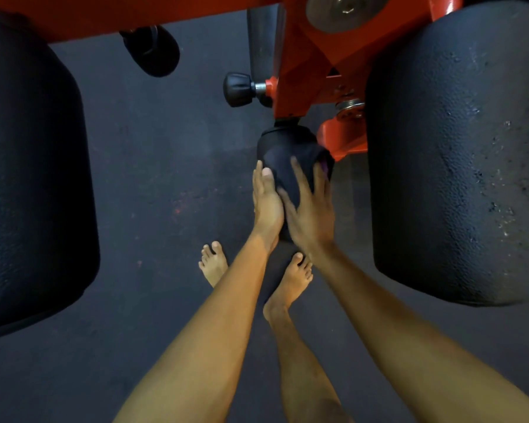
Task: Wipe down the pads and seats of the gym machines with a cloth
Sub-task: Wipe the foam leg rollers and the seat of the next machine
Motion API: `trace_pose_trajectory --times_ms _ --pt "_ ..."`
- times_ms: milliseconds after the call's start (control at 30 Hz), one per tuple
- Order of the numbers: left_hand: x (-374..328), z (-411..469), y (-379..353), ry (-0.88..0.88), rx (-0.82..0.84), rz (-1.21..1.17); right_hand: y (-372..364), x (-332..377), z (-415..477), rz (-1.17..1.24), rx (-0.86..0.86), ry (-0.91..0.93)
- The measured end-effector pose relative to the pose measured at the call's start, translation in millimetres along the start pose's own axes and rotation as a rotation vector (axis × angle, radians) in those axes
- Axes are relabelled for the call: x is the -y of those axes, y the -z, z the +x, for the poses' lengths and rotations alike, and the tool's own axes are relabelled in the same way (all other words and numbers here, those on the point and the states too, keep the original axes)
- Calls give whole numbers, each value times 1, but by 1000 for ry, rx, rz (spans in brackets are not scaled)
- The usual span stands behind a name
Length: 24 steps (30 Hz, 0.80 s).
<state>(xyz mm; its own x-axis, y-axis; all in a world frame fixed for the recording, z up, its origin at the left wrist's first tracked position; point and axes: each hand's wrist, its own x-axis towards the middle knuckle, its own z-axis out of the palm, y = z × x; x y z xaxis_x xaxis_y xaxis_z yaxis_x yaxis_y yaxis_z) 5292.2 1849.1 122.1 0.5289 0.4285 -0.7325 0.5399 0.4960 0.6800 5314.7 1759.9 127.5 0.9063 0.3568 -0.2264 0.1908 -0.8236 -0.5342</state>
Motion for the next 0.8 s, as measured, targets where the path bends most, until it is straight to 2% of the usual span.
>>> trace_pose_trajectory --times_ms 100,233,367,433,533,633,700,800 --pt "-6 -20 1 -60 20 4 1 15 41 -21 13 -18" --pt "-17 2 11 108 -14 -143 -2 -4 -3 -46 -7 60" --pt "-33 21 14 291 67 -152 3 -21 -65 29 134 0" --pt "-33 24 16 296 98 -162 6 -17 -61 31 138 -21" --pt "-29 14 12 281 102 -189 6 3 -11 30 25 -52" --pt "17 32 14 279 46 -166 5 20 43 50 -25 -74" --pt "9 22 14 254 38 -88 3 19 56 35 -35 -42" --pt "-23 5 16 219 57 -97 2 3 30 -67 -5 72"
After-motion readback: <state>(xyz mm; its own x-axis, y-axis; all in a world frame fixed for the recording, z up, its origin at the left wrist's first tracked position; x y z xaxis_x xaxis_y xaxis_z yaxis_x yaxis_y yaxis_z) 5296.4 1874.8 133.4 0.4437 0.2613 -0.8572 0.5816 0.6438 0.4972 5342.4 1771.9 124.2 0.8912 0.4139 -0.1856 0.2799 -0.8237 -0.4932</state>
